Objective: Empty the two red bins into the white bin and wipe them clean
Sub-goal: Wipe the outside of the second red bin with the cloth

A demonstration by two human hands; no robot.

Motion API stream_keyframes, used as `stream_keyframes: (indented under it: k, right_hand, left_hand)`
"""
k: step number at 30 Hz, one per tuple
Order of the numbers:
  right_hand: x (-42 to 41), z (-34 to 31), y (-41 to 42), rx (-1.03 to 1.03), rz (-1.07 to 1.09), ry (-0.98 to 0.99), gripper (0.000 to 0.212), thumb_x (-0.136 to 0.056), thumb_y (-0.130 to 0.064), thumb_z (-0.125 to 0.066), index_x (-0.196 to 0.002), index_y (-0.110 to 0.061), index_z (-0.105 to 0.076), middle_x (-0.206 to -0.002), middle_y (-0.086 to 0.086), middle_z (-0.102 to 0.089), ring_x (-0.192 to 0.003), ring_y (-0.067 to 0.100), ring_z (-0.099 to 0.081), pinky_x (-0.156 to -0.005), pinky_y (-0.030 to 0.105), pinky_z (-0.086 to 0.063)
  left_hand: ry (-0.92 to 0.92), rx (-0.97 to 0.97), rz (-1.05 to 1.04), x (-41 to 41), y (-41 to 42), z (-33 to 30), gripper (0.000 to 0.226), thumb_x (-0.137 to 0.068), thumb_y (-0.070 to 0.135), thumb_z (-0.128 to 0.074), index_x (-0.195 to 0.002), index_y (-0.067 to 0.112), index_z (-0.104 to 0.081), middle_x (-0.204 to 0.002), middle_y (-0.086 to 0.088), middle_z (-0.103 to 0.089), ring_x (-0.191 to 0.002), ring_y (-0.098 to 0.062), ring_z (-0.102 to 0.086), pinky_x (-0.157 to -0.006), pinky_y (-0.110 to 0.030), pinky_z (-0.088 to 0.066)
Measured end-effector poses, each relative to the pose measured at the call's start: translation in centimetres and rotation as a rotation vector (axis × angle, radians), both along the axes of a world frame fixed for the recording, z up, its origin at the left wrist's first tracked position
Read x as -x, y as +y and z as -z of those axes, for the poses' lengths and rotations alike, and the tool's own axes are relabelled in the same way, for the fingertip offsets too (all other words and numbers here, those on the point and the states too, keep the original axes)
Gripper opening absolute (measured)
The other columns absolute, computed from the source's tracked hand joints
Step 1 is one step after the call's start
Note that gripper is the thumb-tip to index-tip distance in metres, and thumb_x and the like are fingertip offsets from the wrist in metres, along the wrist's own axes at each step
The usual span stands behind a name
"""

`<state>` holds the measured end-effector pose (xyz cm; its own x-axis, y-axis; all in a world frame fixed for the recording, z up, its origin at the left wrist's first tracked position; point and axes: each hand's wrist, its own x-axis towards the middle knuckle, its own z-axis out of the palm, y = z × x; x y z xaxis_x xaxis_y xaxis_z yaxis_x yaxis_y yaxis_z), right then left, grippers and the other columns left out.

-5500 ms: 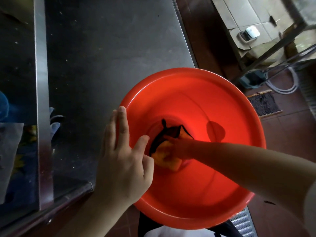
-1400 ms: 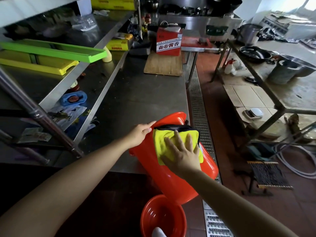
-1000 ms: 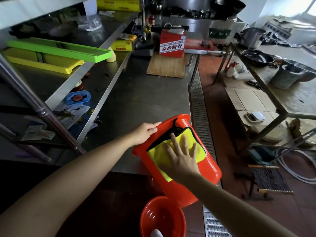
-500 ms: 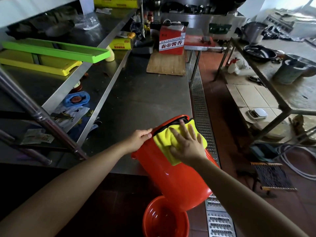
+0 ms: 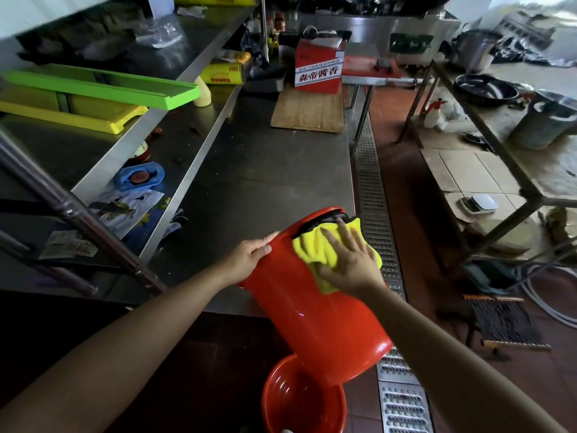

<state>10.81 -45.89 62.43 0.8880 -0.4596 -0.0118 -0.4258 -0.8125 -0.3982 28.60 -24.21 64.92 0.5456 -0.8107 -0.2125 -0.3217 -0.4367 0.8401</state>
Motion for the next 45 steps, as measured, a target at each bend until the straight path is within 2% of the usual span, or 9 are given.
stream_keyframes:
  k: [4, 8, 14, 17, 21, 29, 35, 39, 45]
  right_hand:
    - [0.3, -0.1, -2.6, -0.216, 0.134, -0.06, 0.087, -0.068, -0.075, -0.043, -0.15, -0.052, -0.027, -0.164, -0.022, -0.013, -0.149, 0.015, -0.024, -0.113, 0.048, -0.036]
    - [0.6, 0.2, -2.4, -0.207, 0.158, -0.091, 0.086, -0.068, -0.073, -0.04, -0.15, -0.052, -0.027, -0.165, -0.018, -0.014, -0.15, 0.016, -0.022, -0.114, 0.052, -0.033]
    - [-0.1, -0.4, -0.7, -0.203, 0.174, -0.056, 0.092, -0.069, -0.078, -0.036, -0.153, -0.042, -0.025, -0.167, -0.012, -0.008, -0.152, 0.026, -0.014, -0.117, 0.062, -0.021]
    - [-0.8, -0.5, 1.3, -0.099, 0.187, 0.028, 0.102, -0.071, -0.093, -0.034, -0.155, -0.038, -0.016, -0.167, -0.01, -0.001, -0.152, 0.033, -0.012, -0.116, 0.062, -0.018]
    - [-0.3, 0.1, 4.7, 0.165, -0.003, 0.047, 0.096, -0.08, -0.081, -0.035, -0.158, -0.036, -0.003, -0.167, -0.004, 0.018, -0.152, 0.042, 0.005, -0.117, 0.067, -0.01]
    - [1.6, 2.8, 11.8, 0.555, -0.428, 0.063, 0.087, -0.086, -0.064, -0.054, -0.159, -0.031, -0.02, -0.167, 0.007, 0.015, -0.148, 0.049, 0.017, -0.112, 0.074, 0.004]
    - [-0.6, 0.0, 6.5, 0.42, -0.283, 0.064, 0.084, -0.072, -0.091, -0.028, -0.149, -0.061, -0.012, -0.164, -0.006, 0.027, -0.149, 0.041, 0.023, -0.104, 0.081, 0.006]
    - [-1.0, -0.2, 2.3, 0.225, -0.246, 0.032, 0.083, -0.067, -0.082, -0.041, -0.143, -0.07, -0.01, -0.162, -0.02, 0.026, -0.152, 0.032, 0.017, -0.111, 0.075, -0.011]
    - [-0.7, 1.9, -4.2, -0.381, 0.029, -0.186, 0.074, -0.075, -0.066, -0.062, -0.145, -0.052, -0.041, -0.164, -0.011, -0.02, -0.152, 0.011, -0.015, -0.12, 0.045, -0.028]
  left_hand:
    - [-0.034, -0.053, 0.019, 0.1, 0.1, -0.7, 0.042, -0.104, 0.038, -0.042, -0.146, 0.041, -0.039, -0.146, 0.011, -0.047, -0.131, -0.008, -0.044, -0.105, -0.028, -0.04]
    - [-0.394, -0.156, 0.102, -0.3, -2.3, -3.5, 0.045, -0.102, 0.031, -0.049, -0.146, 0.038, -0.041, -0.128, 0.012, -0.049, -0.118, -0.008, -0.05, -0.095, -0.028, -0.043]
    - [-0.508, -0.236, 0.193, -0.4, -5.8, -4.9, 0.046, -0.102, 0.03, -0.049, -0.146, 0.037, -0.04, -0.105, 0.007, -0.05, -0.095, -0.011, -0.055, -0.079, -0.026, -0.041]
    - [-0.514, -0.232, 0.202, -1.1, -5.6, -4.7, 0.043, -0.102, 0.032, -0.049, -0.145, 0.037, -0.044, -0.096, 0.003, -0.05, -0.087, -0.013, -0.055, -0.076, -0.027, -0.042]
    - [-0.552, -0.227, 0.229, -1.6, -5.5, -4.3, 0.042, -0.101, 0.029, -0.051, -0.143, 0.035, -0.048, -0.095, -0.003, -0.054, -0.088, -0.018, -0.057, -0.08, -0.031, -0.045]
    - [-0.549, -0.2, 0.22, -1.9, -5.6, -3.7, 0.046, -0.101, 0.012, -0.045, -0.142, 0.034, -0.049, -0.103, -0.005, -0.057, -0.099, -0.021, -0.059, -0.092, -0.034, -0.047]
    - [-0.502, -0.172, 0.194, -2.0, -4.7, -2.7, 0.043, -0.102, 0.029, -0.049, -0.143, 0.042, -0.045, -0.101, 0.006, -0.052, -0.096, -0.014, -0.056, -0.081, -0.027, -0.041]
    - [-0.495, -0.169, 0.187, -1.9, -4.9, -2.7, 0.044, -0.102, 0.026, -0.048, -0.143, 0.043, -0.043, -0.099, 0.009, -0.051, -0.095, -0.014, -0.057, -0.079, -0.028, -0.043]
    - [-0.456, -0.192, 0.144, -1.7, -3.6, -2.1, 0.045, -0.103, 0.033, -0.047, -0.143, 0.05, -0.037, -0.093, 0.016, -0.049, -0.086, -0.006, -0.053, -0.072, -0.023, -0.041]
